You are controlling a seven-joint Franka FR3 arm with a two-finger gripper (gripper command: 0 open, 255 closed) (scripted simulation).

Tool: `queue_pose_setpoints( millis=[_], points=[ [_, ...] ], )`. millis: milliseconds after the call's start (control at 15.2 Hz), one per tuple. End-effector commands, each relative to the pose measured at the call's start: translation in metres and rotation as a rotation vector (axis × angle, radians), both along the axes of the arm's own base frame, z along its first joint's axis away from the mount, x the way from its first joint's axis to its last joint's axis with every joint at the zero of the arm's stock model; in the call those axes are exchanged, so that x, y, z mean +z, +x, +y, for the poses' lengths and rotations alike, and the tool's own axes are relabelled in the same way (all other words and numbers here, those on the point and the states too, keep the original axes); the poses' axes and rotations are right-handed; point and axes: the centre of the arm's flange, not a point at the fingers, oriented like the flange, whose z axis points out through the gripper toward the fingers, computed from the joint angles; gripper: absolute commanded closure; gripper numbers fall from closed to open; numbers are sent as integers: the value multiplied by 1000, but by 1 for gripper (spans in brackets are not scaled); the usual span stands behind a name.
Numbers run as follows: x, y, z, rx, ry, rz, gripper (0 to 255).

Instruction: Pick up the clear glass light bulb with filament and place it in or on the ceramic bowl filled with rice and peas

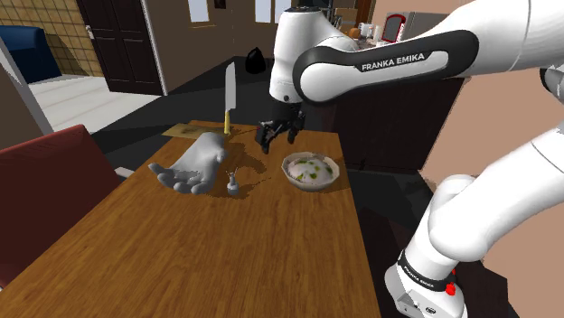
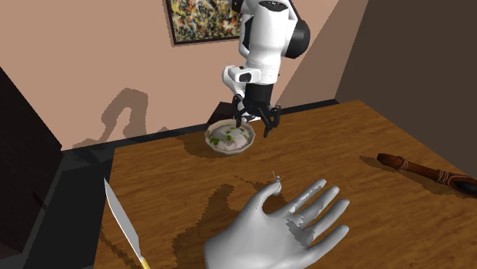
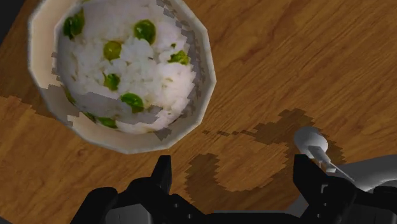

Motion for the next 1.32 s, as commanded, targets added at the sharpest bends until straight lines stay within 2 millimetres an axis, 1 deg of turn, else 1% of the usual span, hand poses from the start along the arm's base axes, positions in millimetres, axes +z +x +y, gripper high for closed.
queue_pose_setpoints(
  millis=[0,594,660,1122,1254],
  points=[
    [-15,12,17,-4,9,6,0],
    [-75,73,96,-20,46,34,0],
    [-79,77,100,-21,48,36,0],
    [-115,82,99,-21,48,36,0],
    [-118,83,99,-21,48,36,0]
  ],
)
